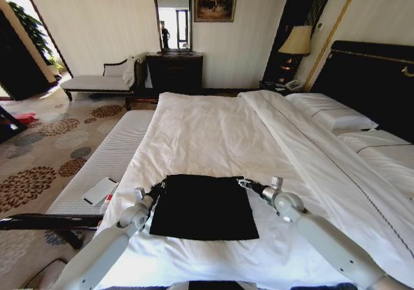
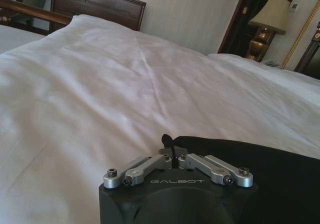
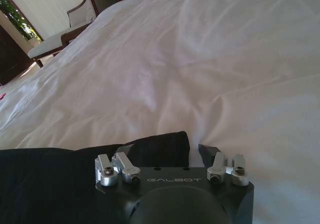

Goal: Fold the clothes on the bed.

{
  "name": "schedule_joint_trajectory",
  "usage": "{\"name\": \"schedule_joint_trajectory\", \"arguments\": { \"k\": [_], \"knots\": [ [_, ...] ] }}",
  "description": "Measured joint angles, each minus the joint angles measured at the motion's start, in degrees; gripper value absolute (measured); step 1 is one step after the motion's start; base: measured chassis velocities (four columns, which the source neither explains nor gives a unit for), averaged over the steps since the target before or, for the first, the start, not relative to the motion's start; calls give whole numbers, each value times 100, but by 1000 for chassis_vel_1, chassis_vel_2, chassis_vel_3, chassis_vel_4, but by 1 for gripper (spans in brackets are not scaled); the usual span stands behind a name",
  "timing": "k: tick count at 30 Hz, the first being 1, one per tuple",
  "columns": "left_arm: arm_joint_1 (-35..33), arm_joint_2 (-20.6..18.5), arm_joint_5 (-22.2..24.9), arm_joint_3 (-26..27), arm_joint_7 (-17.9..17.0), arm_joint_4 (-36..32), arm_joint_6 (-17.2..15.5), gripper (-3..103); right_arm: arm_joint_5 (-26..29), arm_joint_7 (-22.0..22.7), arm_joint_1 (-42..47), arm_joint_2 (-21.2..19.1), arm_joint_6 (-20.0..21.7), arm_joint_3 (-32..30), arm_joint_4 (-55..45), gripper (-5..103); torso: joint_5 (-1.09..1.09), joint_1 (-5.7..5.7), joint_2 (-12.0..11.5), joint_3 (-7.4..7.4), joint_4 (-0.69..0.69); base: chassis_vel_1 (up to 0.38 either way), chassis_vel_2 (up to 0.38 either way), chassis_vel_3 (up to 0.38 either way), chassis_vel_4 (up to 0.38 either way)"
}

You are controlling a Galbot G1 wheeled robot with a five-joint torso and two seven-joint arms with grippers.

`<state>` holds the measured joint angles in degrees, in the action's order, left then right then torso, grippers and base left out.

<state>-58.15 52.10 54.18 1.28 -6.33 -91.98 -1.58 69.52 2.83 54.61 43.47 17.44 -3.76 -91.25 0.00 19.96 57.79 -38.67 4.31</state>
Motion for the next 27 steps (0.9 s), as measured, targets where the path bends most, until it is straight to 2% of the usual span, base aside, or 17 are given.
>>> {"name": "schedule_joint_trajectory", "arguments": {
  "k": [2,3,7,9,10,11,13,14,15,18,19,21,22,24,25,26,27],
  "knots": [
    [20,0,9,0,1,18,1,0,-24,1,2,25,-13,9,6,66,0,0,0,0,0,0,0,0,0],
    [20,0,9,0,1,18,1,0,-24,1,2,25,-13,9,6,66,0,0,0,0,0,0,0,0,0],
    [37,-1,152,8,-72,-25,-60,-2,-47,2,21,47,-33,2,-13,50,0,0,0,0,0,0,0,0,0],
    [36,-9,233,26,-82,-64,-103,3,-48,1,21,47,-41,-1,-22,44,0,0,0,0,0,0,0,0,0],
    [36,-24,286,37,-83,-89,-145,8,-47,-1,19,45,-48,-1,-30,33,1,0,0,0,1,0,0,0,0],
    [36,-33,304,43,-83,-95,-165,8,-46,-1,15,42,-50,-1,-33,33,1,0,0,0,1,0,0,0,0],
    [38,-42,324,55,-83,-93,-207,19,-42,-3,3,31,-55,-1,-41,28,0,0,0,0,0,0,0,0,0],
    [38,-42,324,55,-83,-93,-207,19,-42,-3,3,31,-55,-1,-41,28,0,0,0,0,0,0,0,0,0],
    [39,-43,324,68,-83,-85,-214,24,-42,-4,2,25,-58,-1,-48,17,0,0,0,0,0,0,0,0,0],
    [38,-32,281,116,-89,-29,-215,34,-40,-8,4,20,-75,-3,-61,7,0,0,0,0,0,0,0,0,0],
    [38,-32,281,116,-89,-29,-215,34,-40,-8,4,20,-75,-3,-61,7,0,0,0,0,0,0,0,0,0],
    [46,-35,262,124,-81,14,-215,45,-46,-10,14,20,-96,-7,-58,1,0,0,0,0,-1,0,0,0,0],
    [56,-37,259,124,-68,29,-215,45,-48,-11,18,20,-99,-8,-56,1,0,0,0,0,-1,0,0,0,0],
    [142,-38,257,84,23,111,-215,56,-51,-13,24,23,-105,-10,-51,1,1,0,0,0,-1,0,0,0,0],
    [142,-38,257,84,23,111,-215,56,-51,-13,24,23,-105,-10,-51,1,1,0,0,0,-1,0,0,0,0],
    [237,-16,259,21,86,193,-215,61,-50,-12,23,26,-109,-10,-44,0,1,0,0,0,-1,0,0,0,0],
    [463,94,266,-150,175,352,-204,81,-43,6,1,33,-113,-3,-37,0,1,0,0,0,1,0,0,0,0]
  ]
}}
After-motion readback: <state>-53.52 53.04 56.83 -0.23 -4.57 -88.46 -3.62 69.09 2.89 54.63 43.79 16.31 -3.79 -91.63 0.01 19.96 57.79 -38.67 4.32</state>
